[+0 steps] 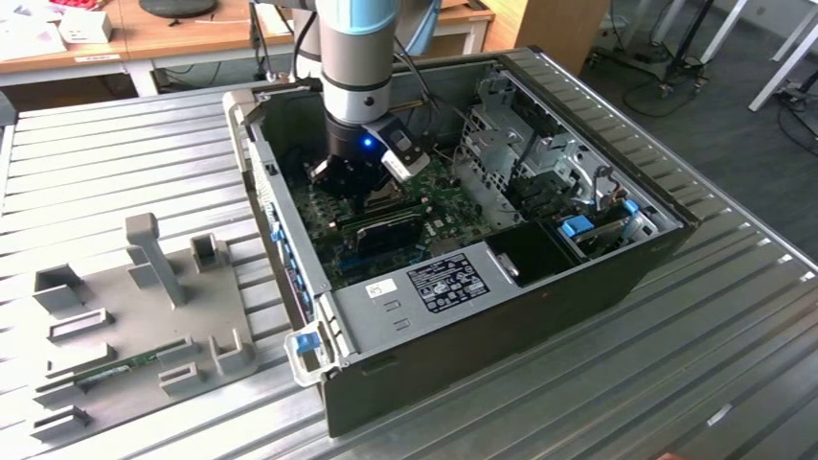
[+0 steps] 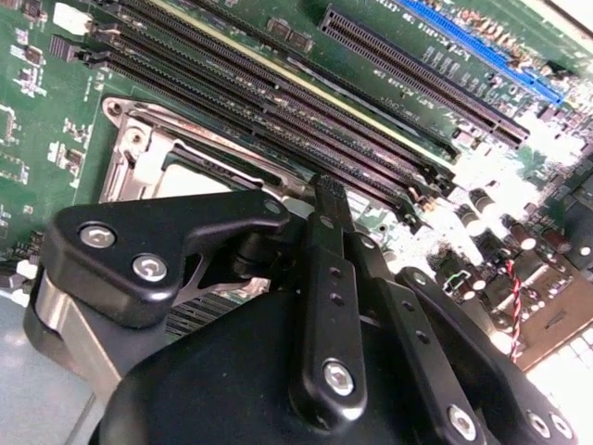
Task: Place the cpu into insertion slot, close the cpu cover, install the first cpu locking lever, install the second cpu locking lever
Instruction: 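Install the second cpu locking lever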
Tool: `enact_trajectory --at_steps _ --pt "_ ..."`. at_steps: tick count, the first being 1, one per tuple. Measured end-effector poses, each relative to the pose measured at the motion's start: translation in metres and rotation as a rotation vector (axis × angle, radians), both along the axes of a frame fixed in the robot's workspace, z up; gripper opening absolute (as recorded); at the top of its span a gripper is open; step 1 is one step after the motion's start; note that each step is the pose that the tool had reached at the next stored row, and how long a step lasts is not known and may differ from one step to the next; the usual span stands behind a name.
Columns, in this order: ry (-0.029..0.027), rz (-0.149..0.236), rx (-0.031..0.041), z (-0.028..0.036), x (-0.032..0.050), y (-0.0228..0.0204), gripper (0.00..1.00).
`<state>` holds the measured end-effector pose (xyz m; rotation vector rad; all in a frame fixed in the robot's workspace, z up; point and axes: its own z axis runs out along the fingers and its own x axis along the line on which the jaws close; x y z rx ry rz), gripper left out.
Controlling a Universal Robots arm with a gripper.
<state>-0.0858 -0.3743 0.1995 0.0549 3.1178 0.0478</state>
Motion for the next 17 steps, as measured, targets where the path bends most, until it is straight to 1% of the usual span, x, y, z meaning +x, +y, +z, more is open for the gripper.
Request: enact_trajectory --at_steps 3,4,8,9,12,14,17 --pt "-0.0001 0.000 0.0006 -0.0001 -0.0001 0.0000 0.10" --pt "0.0000 0.000 0.0019 -0.0001 -0.0001 -0.0001 0.10" --pt "-0.0001 0.000 0.0129 -0.0003 -0.0003 0.0006 0.10" --pt "-0.0002 0.000 0.0167 -0.0005 -0.0004 0.0009 0.10" --pt "-0.0009 0.000 0.0232 -0.0005 -0.0008 0.0011 0.10" --pt "-0.0010 0.000 0.0259 -0.0004 -0.0010 0.0012 0.10" --pt "-0.0016 0.000 0.0267 -0.0005 -0.0028 0.0011 0.10"
